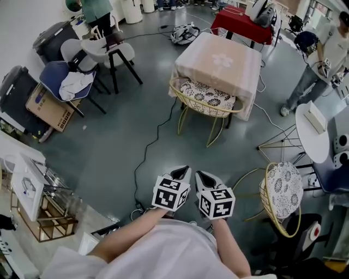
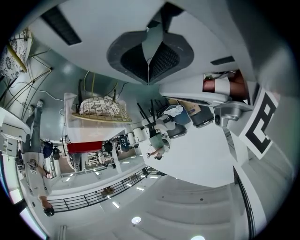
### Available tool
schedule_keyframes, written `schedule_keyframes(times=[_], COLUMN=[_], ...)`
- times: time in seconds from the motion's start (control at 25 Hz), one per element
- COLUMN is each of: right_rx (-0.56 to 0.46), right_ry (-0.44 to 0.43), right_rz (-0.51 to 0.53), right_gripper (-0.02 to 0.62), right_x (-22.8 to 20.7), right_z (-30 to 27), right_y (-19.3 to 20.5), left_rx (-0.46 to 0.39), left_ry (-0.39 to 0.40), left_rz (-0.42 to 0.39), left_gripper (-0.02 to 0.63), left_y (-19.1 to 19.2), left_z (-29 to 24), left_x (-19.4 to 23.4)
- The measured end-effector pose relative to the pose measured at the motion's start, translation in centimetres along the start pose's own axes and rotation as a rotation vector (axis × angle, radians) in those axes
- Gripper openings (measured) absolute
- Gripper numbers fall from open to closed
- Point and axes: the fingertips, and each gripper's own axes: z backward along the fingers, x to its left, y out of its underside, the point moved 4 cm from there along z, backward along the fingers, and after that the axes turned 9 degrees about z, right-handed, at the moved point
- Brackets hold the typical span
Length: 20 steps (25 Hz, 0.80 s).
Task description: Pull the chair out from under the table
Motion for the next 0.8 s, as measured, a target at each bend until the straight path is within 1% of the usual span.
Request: schedule_keyframes(times=[0.44,0.64,0.8], right_rx=[0.015,0.019,0.026], right_ry=[0.090,0.123,0.135], right_rz=[-0.015,-0.012,-0.003], right_gripper=[0.003,0.003,0.003], right_x=[-0.8,-1.1,-0.6], right_z=[-5.8,-8.0,-10.0], right_y=[-5.3,-7.0,-8.3], left_rx=[0.046,0.068,0.108], left_ry=[0.084,0.126,0.157], left_rz=[-0.041,-0.067,-0.086], left_gripper=[0.005,0.005,0.005], left_y=[-5.9,-7.7,-8.8], left_z=[-2.5,-3.2,-3.7], left_x=[5.2,7.3,9.2])
